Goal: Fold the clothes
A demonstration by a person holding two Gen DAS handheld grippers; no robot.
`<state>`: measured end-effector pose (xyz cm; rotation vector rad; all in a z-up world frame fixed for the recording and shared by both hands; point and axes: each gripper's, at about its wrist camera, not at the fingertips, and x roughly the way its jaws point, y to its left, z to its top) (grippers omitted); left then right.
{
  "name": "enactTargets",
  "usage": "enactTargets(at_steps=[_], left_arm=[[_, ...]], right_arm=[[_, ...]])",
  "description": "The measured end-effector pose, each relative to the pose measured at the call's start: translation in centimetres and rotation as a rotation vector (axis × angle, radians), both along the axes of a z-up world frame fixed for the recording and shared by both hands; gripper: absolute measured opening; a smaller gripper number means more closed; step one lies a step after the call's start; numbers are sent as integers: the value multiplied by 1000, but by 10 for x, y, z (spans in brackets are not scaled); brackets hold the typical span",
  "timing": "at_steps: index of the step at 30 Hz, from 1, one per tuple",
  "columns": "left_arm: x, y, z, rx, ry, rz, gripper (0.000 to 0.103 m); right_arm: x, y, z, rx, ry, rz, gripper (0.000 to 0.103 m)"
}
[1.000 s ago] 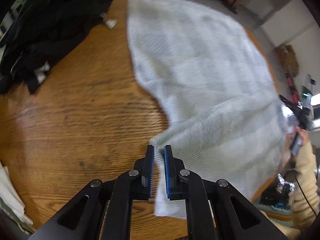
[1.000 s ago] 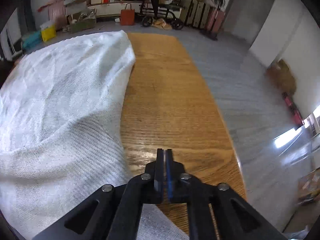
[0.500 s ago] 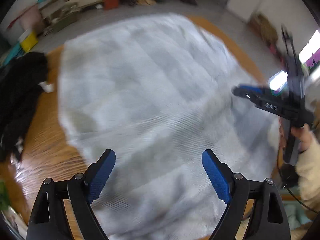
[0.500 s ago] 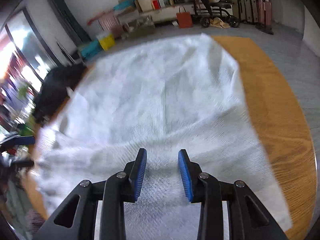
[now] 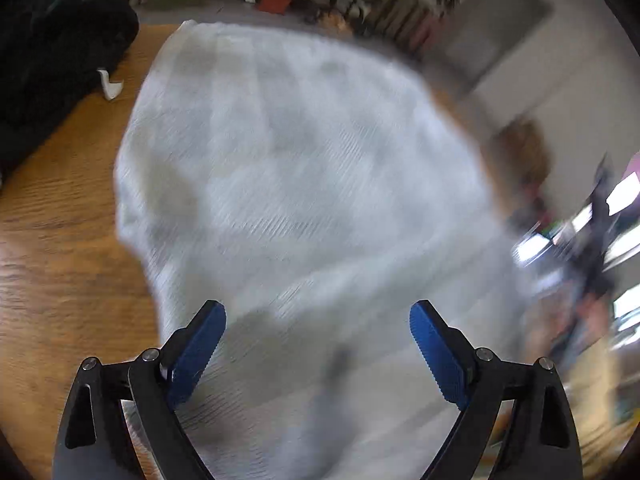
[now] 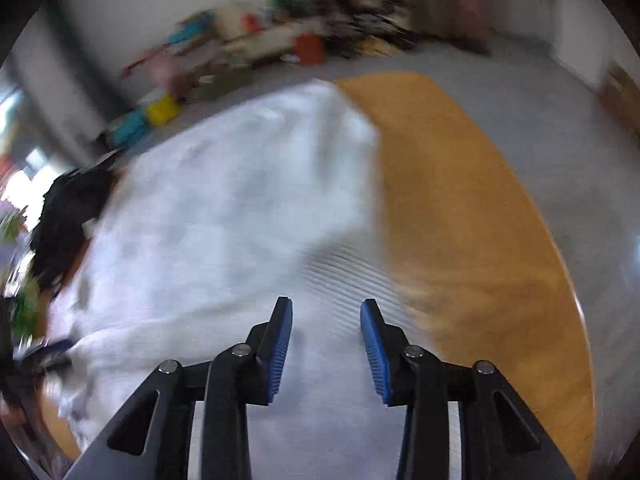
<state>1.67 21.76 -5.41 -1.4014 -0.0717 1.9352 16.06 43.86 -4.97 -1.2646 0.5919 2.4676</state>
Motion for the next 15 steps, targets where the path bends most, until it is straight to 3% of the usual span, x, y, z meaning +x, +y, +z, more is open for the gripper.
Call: enactTargets(at_steps=[1, 3, 5, 7, 11, 15], left_arm=[[-5, 12, 2, -24, 29, -2, 93], [-11, 37, -6, -142, 105, -35, 93], [-7, 48, -25, -270, 160, -74, 93], [-9, 41, -38, -330, 177, -81, 93], [-19, 6, -37, -267, 184, -47, 93], [-5, -21, -2, -174, 182, 36, 93]], right_arm=[[-16, -13, 0, -10, 9, 51, 48], [-45, -31, -7, -19, -10, 117, 48], [-71, -40, -24, -4, -78, 133, 48], [-72, -35, -35, -8, -91, 111, 47], [-59, -11, -43, -27, -85, 43, 41], [-33, 14, -27, -44, -60, -29, 39]])
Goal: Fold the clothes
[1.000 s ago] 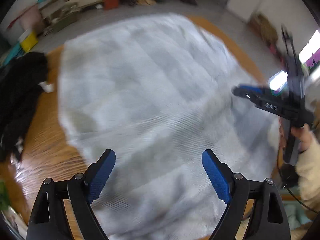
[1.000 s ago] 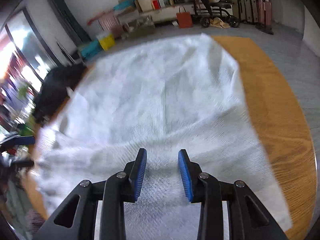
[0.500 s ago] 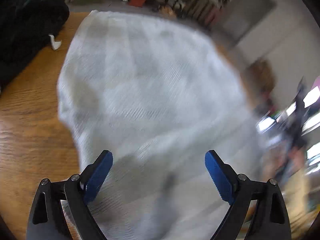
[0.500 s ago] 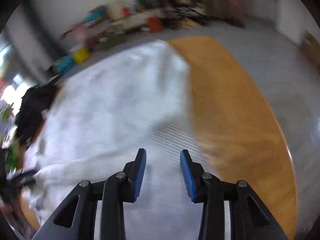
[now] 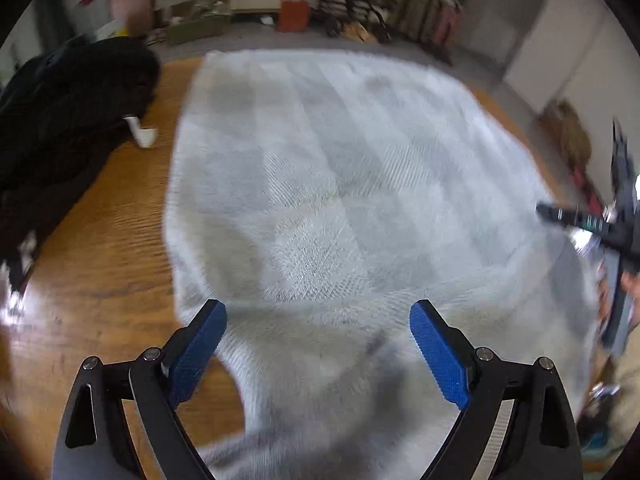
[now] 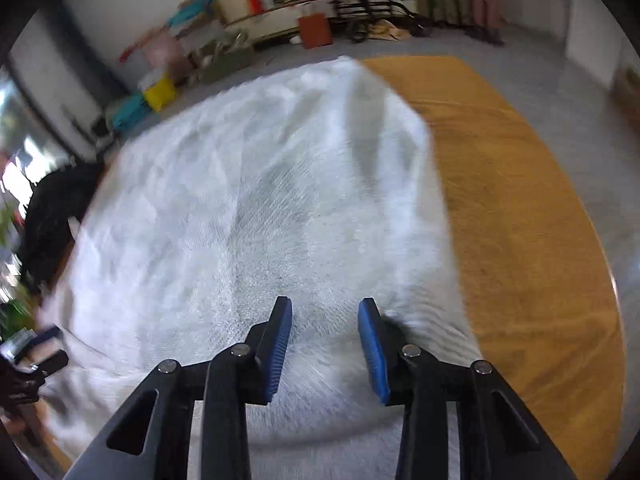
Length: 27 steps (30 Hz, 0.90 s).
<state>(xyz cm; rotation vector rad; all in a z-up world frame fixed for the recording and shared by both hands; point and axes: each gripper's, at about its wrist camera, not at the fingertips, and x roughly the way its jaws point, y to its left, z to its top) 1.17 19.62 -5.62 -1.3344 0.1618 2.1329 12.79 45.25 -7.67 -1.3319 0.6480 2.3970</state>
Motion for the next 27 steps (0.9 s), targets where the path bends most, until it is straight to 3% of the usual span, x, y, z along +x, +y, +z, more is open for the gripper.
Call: enactTargets(at_steps=[2, 3, 5, 8, 10, 12, 15, 27], left_arm=[[24, -4, 14, 8, 15, -28, 94], [38, -4, 18, -12, 16, -55, 94], [62, 11, 10, -143, 19, -108, 94], [70, 50, -23, -332, 13, -176, 94], [74, 63, -41, -408, 5, -209, 96], [81, 64, -51, -462, 32, -221, 103], [68, 47, -59, -389, -96, -169, 103], [101, 27, -66, -410, -109, -192, 103]], right_arm=[[26, -3, 18, -31, 42, 14, 44], [38, -13, 20, 16, 22, 36, 50], [61, -34, 24, 109, -20, 82, 65], [72, -49, 7, 193, -142, 134, 65], [71, -55, -11, 191, -241, 172, 66], [76, -50, -6, 195, -231, 173, 66], [81, -46, -5, 155, -245, 167, 68], [111, -54, 1, 149, -287, 171, 69]])
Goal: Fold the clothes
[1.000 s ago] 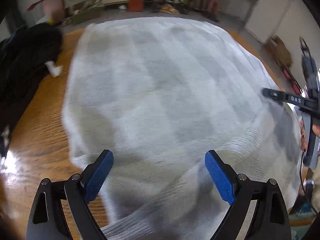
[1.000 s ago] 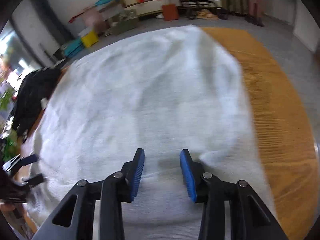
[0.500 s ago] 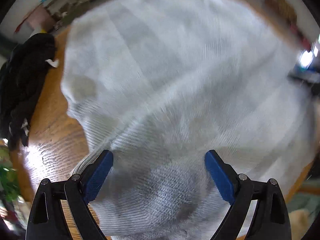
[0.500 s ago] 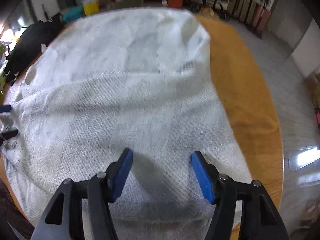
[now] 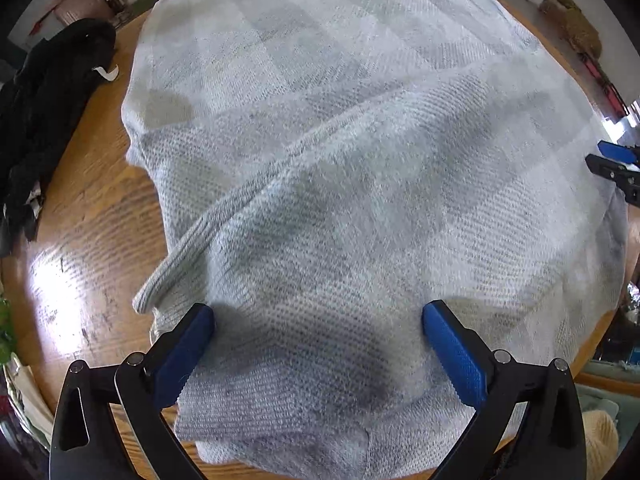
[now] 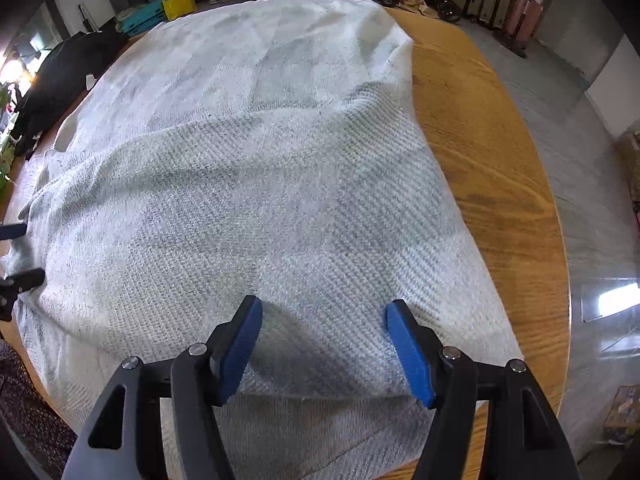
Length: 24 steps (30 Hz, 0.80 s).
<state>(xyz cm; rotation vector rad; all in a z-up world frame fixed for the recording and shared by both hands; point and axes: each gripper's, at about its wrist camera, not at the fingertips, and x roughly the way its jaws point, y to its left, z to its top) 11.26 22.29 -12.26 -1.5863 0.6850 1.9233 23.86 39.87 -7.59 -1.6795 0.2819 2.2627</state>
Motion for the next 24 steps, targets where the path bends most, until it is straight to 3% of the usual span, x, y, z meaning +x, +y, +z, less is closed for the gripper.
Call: enactTargets(at_steps=[8, 10, 12, 13, 14, 16, 17, 21, 22, 23, 24], left_arm=[[3, 1, 0, -15, -29, 5, 102], [12, 2, 22, 31, -9, -9, 100], [40, 2, 59, 143, 62, -133, 101], [61, 1, 78, 170, 142, -214, 101], [73, 4, 90, 170, 211, -269, 101], [103, -10, 99, 119, 425, -382, 102], [111, -17, 101, 103, 507, -408, 102], [131, -35, 114, 90, 741, -480, 102], [145, -36, 120, 70, 792, -491, 102], [151, -40, 115, 51, 823, -498, 102], [154, -43, 110, 46, 803, -488, 103]], right_arm=[[9, -6, 6, -3, -1, -16, 70], [15, 3, 16, -59, 52, -44, 64], [33, 1, 35, -115, 147, -39, 55], [45, -4, 45, -132, 198, -19, 57], [57, -10, 56, -148, 249, 0, 59], [82, -30, 66, -75, 300, 61, 73], [95, -40, 71, -39, 325, 92, 71], [114, -73, 33, -34, 324, 78, 71], [124, -71, 27, -75, 328, 39, 71], [131, -65, 22, -130, 341, -10, 71], [139, -59, 17, -185, 353, -60, 71]])
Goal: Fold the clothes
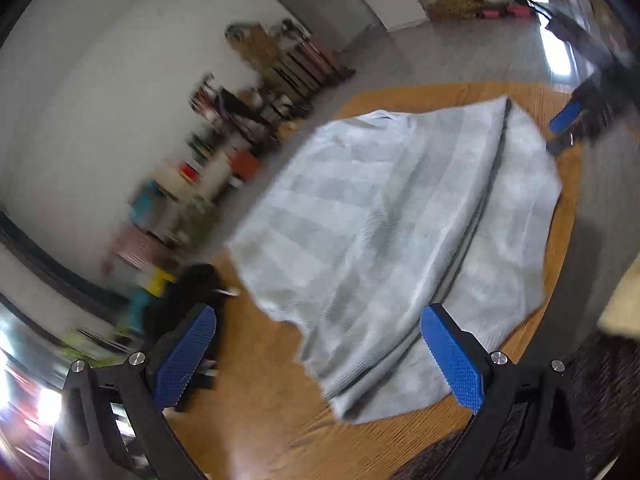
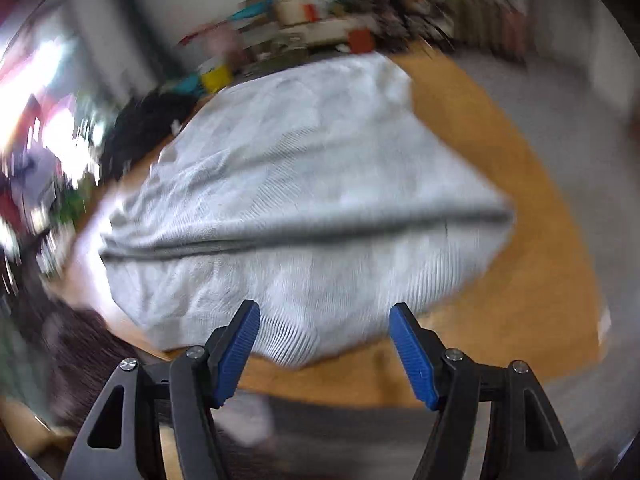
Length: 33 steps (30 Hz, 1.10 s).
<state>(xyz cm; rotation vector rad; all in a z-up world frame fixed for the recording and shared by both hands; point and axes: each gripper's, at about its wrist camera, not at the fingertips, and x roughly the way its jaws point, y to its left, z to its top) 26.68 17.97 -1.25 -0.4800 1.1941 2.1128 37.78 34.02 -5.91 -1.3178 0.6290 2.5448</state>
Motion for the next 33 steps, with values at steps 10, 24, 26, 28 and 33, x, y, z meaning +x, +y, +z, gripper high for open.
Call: enactTargets(at_steps=[10, 24, 26, 28, 33], left_arm=[[44, -41, -25, 157, -207, 149, 103], [65, 26, -62, 217, -205, 18, 103], [63, 26, -64, 200, -215, 8, 103], [61, 26, -68, 179, -231, -1, 103], [49, 35, -74, 136, -269, 47, 103]], right_arm=[[31, 4, 3, -124, 63, -91, 70], [27, -6, -13, -107, 41, -126, 71], [28, -3, -14, -129, 49, -127, 71], [25, -2, -17, -129, 37, -124, 71], [10, 2, -27, -158, 23, -122, 71]])
